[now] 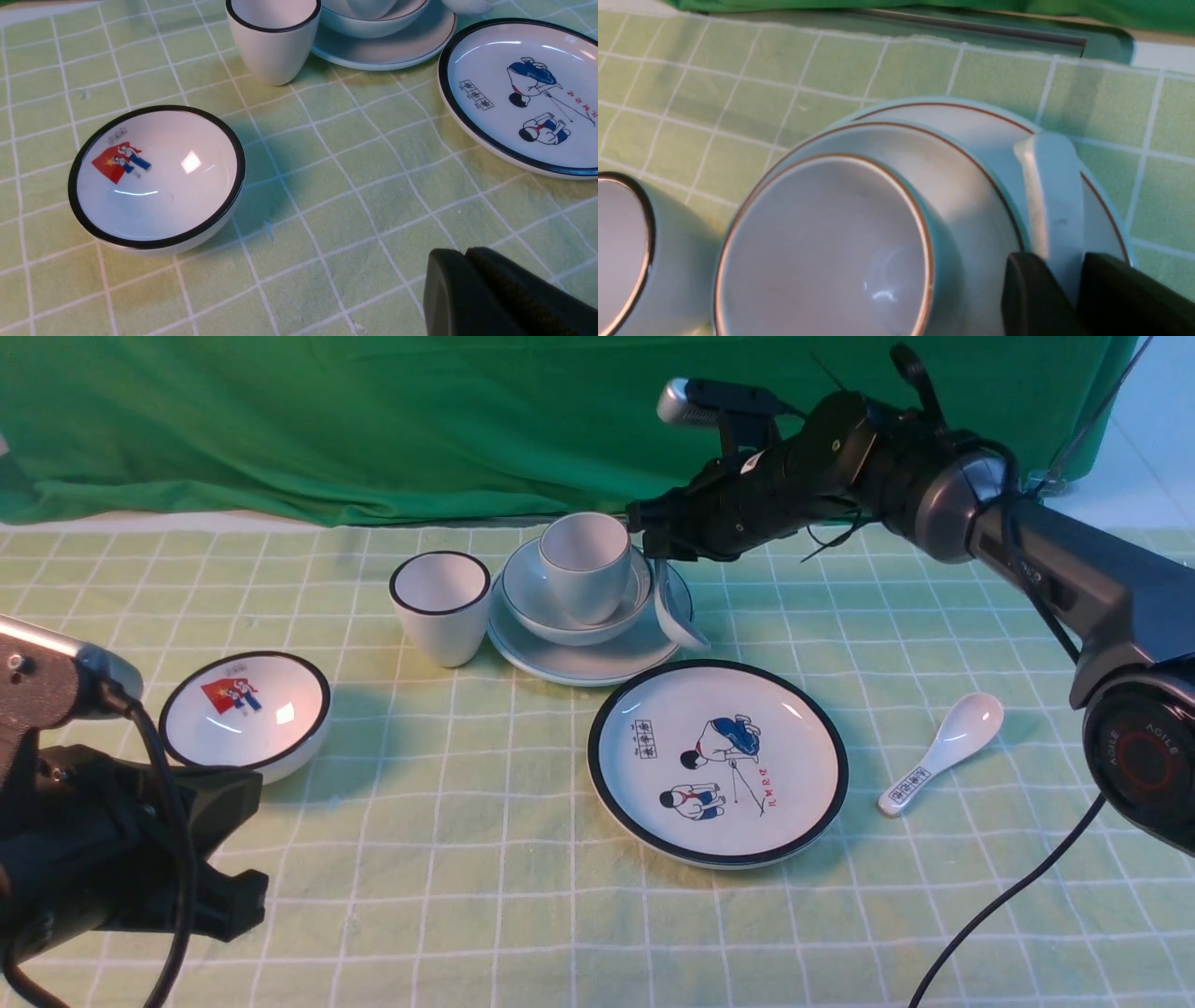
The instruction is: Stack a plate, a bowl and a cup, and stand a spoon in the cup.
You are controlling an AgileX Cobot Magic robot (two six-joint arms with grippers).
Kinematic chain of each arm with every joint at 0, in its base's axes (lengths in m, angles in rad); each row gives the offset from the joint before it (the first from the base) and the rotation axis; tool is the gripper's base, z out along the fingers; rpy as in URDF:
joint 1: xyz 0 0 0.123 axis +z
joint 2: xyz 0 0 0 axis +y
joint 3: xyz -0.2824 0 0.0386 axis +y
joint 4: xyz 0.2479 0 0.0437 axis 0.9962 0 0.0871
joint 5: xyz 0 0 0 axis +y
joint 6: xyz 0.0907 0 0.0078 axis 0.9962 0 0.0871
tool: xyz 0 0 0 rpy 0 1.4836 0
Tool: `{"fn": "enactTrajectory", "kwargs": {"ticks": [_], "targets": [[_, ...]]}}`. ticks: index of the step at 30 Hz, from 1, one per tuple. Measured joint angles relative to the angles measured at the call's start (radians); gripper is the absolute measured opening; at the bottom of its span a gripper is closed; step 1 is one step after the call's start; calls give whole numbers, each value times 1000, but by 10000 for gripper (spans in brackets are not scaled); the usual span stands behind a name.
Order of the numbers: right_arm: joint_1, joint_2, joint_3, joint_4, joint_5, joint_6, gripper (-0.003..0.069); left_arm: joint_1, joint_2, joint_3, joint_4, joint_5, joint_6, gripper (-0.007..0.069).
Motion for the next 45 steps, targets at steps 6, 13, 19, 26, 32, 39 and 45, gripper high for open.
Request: {"fn": "enactTrajectory", "kwargs": {"ticks": [6,13,19,26,32,39,45], "targets": [[1,1,0,-1,-51,0,164,0,0,0,0,0,0,15],[1,24,0,-2,-103,4,164,0,0,0,0,0,0,15],[1,29,-2,2,-105,6,200,0,0,0,0,0,0,15],[1,32,-2,2,-84,32,318,0,0,0,0,0,0,15],[1,-8,-2,-14,-57,28,332,0,0,0,0,0,0,15],[-19,-196,-2,-154,60,-54,239,0,-1,0,0,0,0,15],[-25,-508,-2,-374,225,-151,53,0,-67,-32,-2,46,0,15]]}}
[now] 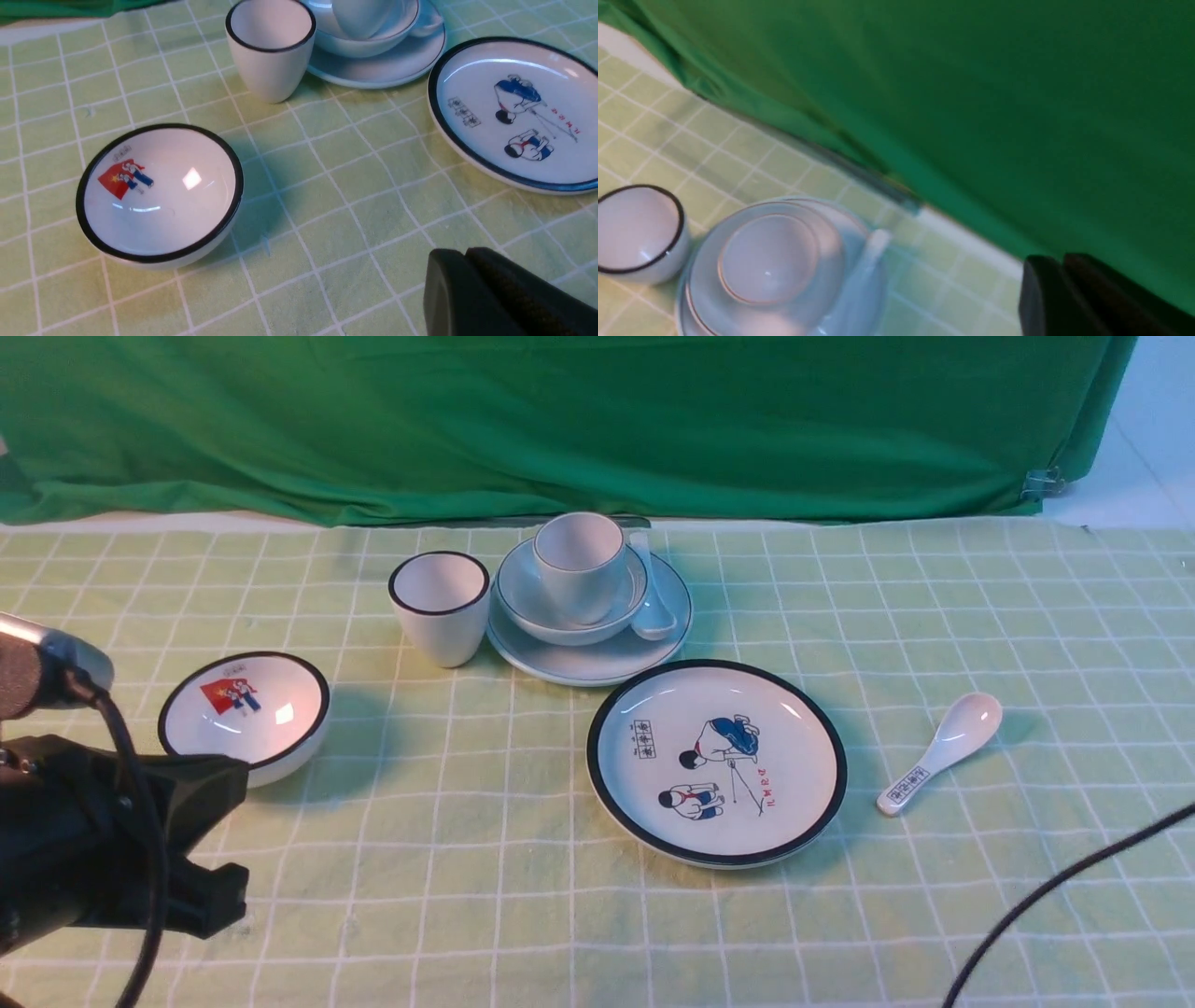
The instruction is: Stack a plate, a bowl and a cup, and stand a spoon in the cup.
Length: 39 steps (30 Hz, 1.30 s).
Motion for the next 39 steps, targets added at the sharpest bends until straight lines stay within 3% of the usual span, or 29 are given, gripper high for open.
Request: {"fn": "enactTrajectory", "kwargs": {"ticks": [6,11,14,22,27,36,39], "targets": [[-1,-251,0,-47,29,-27,33,0,-92,-1,-1,7,0,15],[-1,-478,124,-53,-11,-29,30,0,-153,-2,-1,8,0,15],[-1,-630,309,-64,-98,-29,25,0,-168,-2,-1,-6,0,15],[-1,-1154,1161,-72,-629,-49,23,0,-169,0,10,-25,0,15],[-1,-1414,1582,-73,-860,36,23,0,-169,0,19,-27,0,15],[-1,-1591,1958,-73,-962,148,32,0,-169,0,22,-28,0,15],[-1,-1591,2029,-37,-967,256,43,0,-169,0,22,-28,0,15]]}}
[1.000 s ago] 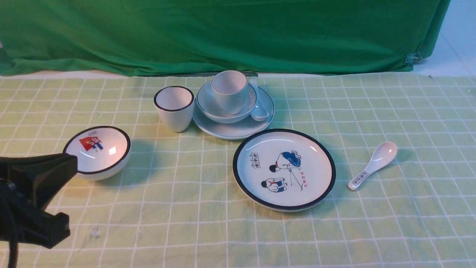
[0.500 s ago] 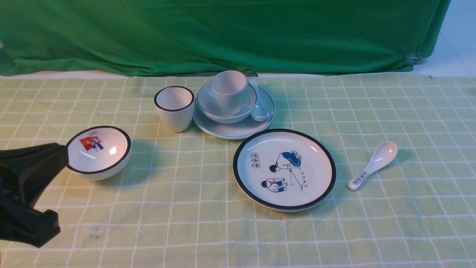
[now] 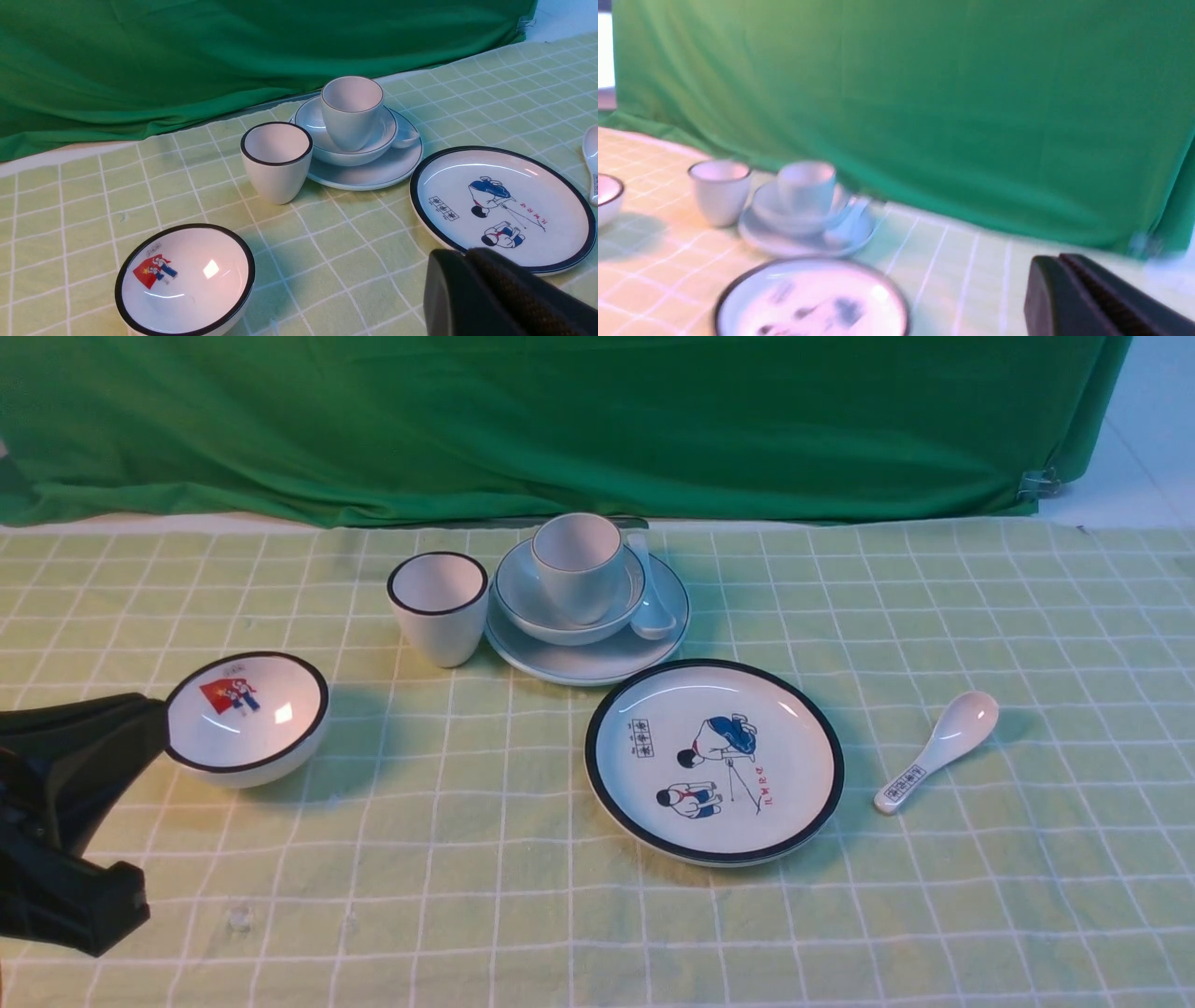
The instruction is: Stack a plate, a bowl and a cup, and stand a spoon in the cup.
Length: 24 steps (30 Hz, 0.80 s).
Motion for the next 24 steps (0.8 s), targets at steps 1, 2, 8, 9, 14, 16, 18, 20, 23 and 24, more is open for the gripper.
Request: {"fn": "enactTrajectory", "kwargs": {"ticks": [1,2,8,9,14,16,18,20,23,24], "targets": [[0,0,15,17,-3,67,46,0,0,0,0,0,0,15],[0,0,24,26,-8,114,48,0,0,0,0,0,0,15],[0,0,40,52,-34,437,60,0,0,0,0,0,0,15],[0,0,40,53,-37,447,63,0,0,0,0,0,0,15],[0,-4,53,52,-51,460,76,0,0,0,0,0,0,15],[-2,-23,81,50,-78,411,78,0,0,0,0,0,2,15],[-5,-57,119,49,-119,373,78,0,0,0,0,0,2,15],[-19,-97,144,47,-169,345,78,0,0,0,0,0,2,15],[-61,-165,150,45,-200,334,79,0,0,0,0,0,2,15],[-83,-187,150,45,-203,333,79,0,0,0,0,0,2,15]]}}
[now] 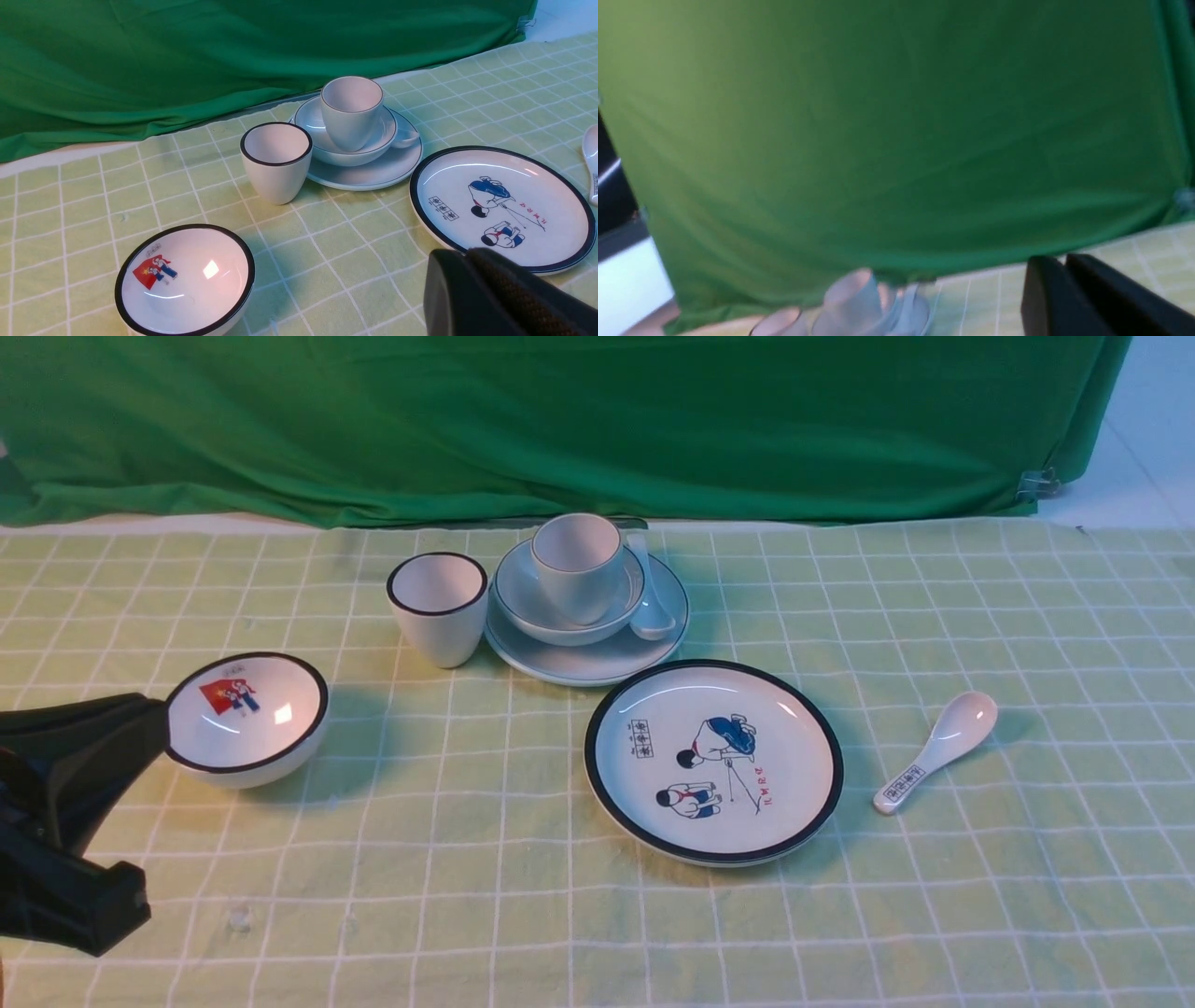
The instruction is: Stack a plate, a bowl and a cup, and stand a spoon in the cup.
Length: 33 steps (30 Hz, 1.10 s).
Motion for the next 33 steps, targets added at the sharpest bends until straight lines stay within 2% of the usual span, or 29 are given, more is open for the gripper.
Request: {"fn": "enactTrajectory", "kwargs": {"ticks": [3,4,6,9,11,15,20,33], "targets": [[-75,-55,0,-1,-6,-6,80,0,0,0,0,0,-1,15],[-125,-85,0,-1,-5,-25,67,0,0,0,0,0,-1,15],[-162,-109,0,-1,8,-64,43,0,0,0,0,0,-1,15],[-229,-133,0,-1,57,-199,24,0,0,0,0,-1,-1,15],[-270,-137,0,-1,145,-323,22,0,0,0,0,-1,-1,15],[-283,-137,0,-1,283,-386,22,0,0,0,0,-1,-1,15],[-284,-137,0,-1,401,-380,22,0,0,1,0,1,-1,15],[-238,-137,0,-1,447,-357,22,0,0,1,0,1,-1,15]]}}
